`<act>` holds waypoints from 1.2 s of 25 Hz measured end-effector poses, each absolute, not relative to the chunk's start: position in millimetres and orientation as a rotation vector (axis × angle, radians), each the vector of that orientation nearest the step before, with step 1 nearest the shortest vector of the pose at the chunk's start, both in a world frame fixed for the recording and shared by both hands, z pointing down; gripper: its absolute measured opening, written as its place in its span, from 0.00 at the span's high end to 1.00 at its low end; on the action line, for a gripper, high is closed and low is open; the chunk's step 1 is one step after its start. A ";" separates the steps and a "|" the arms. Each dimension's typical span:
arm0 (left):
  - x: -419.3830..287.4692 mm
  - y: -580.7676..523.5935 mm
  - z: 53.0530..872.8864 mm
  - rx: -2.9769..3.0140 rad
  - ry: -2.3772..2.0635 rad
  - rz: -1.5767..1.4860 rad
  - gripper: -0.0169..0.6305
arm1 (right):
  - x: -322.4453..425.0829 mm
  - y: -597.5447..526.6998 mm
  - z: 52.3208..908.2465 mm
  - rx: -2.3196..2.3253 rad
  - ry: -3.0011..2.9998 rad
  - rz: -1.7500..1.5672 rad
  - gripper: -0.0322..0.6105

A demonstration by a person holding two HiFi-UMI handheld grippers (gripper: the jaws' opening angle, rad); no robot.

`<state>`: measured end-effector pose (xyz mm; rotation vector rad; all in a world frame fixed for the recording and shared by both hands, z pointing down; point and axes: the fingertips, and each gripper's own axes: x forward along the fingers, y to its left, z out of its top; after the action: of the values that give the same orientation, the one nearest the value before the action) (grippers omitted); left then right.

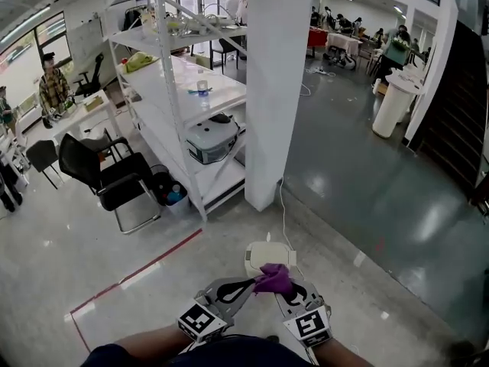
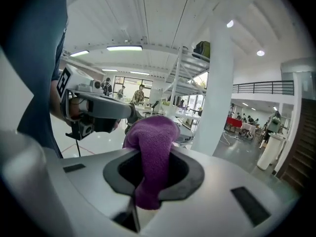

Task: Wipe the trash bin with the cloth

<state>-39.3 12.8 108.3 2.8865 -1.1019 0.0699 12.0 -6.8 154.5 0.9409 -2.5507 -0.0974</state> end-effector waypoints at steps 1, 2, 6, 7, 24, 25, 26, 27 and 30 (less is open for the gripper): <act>-38.6 13.8 104.3 2.888 -1.104 0.058 0.98 | 11.4 -6.5 148.0 0.945 -2.571 -0.094 0.83; -36.9 15.2 100.9 2.889 -1.101 0.050 0.98 | 11.2 -5.9 142.8 0.949 -2.588 -0.086 0.83; -26.5 21.9 95.0 2.906 -1.079 0.044 0.98 | 13.4 -1.9 135.5 0.962 -2.633 -0.049 0.83; -24.3 22.7 94.9 2.910 -1.076 0.042 0.98 | 13.7 -1.1 134.8 0.962 -2.641 -0.043 0.83; -3.4 34.3 90.9 2.913 -1.037 0.010 0.98 | 27.1 14.1 131.2 0.991 -2.687 0.053 0.83; -2.8 34.8 90.4 2.908 -1.036 0.006 0.98 | 27.6 14.3 130.2 0.994 -2.688 0.054 0.83; -2.3 35.3 89.8 2.903 -1.036 0.000 0.98 | 28.1 14.6 129.6 0.996 -2.689 0.054 0.83; -1.7 35.8 89.3 2.901 -1.037 -0.003 0.98 | 28.9 15.0 129.2 0.998 -2.690 0.054 0.83; -1.0 38.3 90.0 2.917 -1.035 0.013 0.98 | 30.3 16.9 128.9 1.003 -2.693 0.055 0.83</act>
<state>-1.0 38.3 90.0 2.9171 -1.0352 0.0127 30.3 16.9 128.9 1.0034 -2.6926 0.0549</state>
